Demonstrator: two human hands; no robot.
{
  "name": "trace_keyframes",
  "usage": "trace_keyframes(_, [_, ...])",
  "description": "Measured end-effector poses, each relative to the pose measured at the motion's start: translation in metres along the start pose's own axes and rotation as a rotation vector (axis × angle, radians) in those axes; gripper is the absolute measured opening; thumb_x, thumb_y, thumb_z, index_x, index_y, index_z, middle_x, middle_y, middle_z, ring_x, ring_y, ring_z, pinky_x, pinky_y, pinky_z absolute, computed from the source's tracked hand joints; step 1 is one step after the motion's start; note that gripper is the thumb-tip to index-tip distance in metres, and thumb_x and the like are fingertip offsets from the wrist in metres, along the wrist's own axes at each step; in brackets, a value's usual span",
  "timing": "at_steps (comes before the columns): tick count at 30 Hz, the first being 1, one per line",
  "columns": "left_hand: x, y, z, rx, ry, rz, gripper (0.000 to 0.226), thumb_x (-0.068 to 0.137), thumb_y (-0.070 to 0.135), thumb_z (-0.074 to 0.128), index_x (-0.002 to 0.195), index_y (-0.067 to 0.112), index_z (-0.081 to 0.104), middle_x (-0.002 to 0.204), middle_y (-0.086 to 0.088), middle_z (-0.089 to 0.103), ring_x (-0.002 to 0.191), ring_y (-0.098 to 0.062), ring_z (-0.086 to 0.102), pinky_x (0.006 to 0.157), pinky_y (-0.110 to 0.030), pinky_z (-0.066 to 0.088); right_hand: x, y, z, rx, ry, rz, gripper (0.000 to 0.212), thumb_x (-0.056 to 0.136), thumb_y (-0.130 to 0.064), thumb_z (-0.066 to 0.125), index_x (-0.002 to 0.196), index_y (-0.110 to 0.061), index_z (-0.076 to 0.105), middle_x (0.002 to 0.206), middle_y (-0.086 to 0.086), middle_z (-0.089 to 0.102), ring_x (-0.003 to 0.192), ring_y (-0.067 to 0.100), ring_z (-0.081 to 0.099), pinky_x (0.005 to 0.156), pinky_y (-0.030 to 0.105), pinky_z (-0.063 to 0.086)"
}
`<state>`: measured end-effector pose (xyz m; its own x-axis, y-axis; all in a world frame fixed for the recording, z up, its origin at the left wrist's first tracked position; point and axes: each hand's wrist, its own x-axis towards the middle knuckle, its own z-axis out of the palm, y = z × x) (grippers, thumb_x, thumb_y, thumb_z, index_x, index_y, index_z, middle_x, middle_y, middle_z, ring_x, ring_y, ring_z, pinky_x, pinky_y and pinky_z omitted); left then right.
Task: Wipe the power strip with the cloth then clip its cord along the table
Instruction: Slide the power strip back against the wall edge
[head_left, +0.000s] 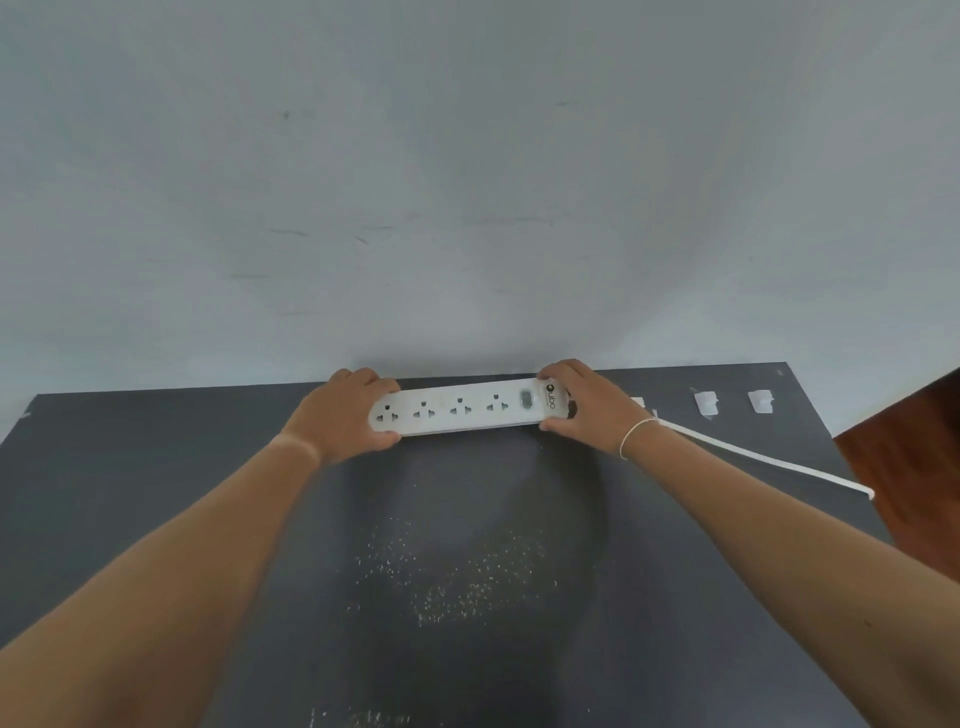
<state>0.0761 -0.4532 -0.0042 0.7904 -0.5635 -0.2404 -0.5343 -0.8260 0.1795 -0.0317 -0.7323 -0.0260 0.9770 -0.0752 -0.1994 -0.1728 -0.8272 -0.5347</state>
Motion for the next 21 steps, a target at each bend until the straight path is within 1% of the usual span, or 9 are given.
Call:
trace_keyframes(5, [0.01, -0.004, 0.008, -0.034, -0.027, -0.012, 0.057, 0.077, 0.038, 0.065, 0.13, 0.027, 0.047, 0.127, 0.003, 0.051, 0.117, -0.02, 0.044, 0.096, -0.034, 0.044, 0.013, 0.012, 0.007, 0.026, -0.014, -0.001, 0.057, 0.077, -0.03, 0.069, 0.127, -0.023, 0.044, 0.132, -0.003, 0.047, 0.11, 0.021, 0.053, 0.097, 0.035, 0.045])
trace_keyframes(8, [0.014, -0.007, 0.007, -0.04, -0.044, -0.015, 0.059, 0.077, 0.037, 0.065, 0.132, 0.026, 0.046, 0.127, 0.003, 0.051, 0.118, -0.02, 0.043, 0.098, -0.036, 0.043, 0.014, 0.015, 0.009, 0.049, 0.003, 0.006, 0.057, 0.077, -0.033, 0.07, 0.126, -0.025, 0.044, 0.13, -0.004, 0.05, 0.111, 0.02, 0.052, 0.098, 0.036, 0.045])
trace_keyframes(12, [0.015, -0.009, 0.007, -0.072, -0.062, -0.017, 0.058, 0.078, 0.036, 0.065, 0.132, 0.026, 0.047, 0.127, 0.002, 0.051, 0.117, -0.021, 0.044, 0.098, -0.035, 0.043, 0.012, 0.017, 0.012, 0.07, 0.017, 0.002, 0.055, 0.078, -0.033, 0.069, 0.127, -0.024, 0.044, 0.131, -0.004, 0.051, 0.117, 0.018, 0.049, 0.101, 0.035, 0.043])
trace_keyframes(17, [0.017, -0.01, 0.007, -0.097, -0.088, -0.017, 0.056, 0.079, 0.034, 0.064, 0.132, 0.026, 0.048, 0.127, 0.002, 0.052, 0.116, -0.02, 0.046, 0.098, -0.035, 0.043, 0.012, 0.019, 0.012, 0.104, 0.002, 0.042, 0.062, 0.077, -0.033, 0.07, 0.131, -0.025, 0.042, 0.133, -0.003, 0.052, 0.121, 0.018, 0.049, 0.105, 0.039, 0.041])
trace_keyframes(21, [0.018, -0.013, 0.005, -0.096, -0.102, -0.023, 0.058, 0.08, 0.034, 0.064, 0.135, 0.026, 0.046, 0.131, 0.003, 0.049, 0.121, -0.019, 0.044, 0.101, -0.035, 0.041, 0.007, 0.025, 0.009, 0.076, 0.023, 0.045, 0.062, 0.077, -0.03, 0.069, 0.133, -0.023, 0.042, 0.135, -0.002, 0.053, 0.126, 0.018, 0.046, 0.108, 0.036, 0.038])
